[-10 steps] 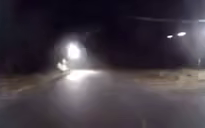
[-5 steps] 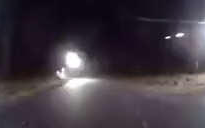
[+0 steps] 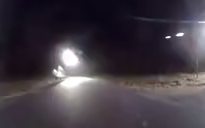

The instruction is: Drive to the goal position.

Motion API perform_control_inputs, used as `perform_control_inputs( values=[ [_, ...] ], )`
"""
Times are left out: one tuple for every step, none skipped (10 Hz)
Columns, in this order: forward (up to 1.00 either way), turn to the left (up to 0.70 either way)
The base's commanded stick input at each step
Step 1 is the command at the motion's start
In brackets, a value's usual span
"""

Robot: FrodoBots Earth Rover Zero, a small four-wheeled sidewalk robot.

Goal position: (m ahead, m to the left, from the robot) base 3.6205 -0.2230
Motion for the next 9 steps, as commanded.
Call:
perform_control_inputs(
  values=[
    [1.0,0.0],
    [1.0,0.0],
    [1.0,0.05],
    [1.0,0.1],
    [1.0,0.15],
    [1.0,0.19],
    [1.0,0.23],
    [1.0,0.24],
    [1.0,0.25]
  ],
)
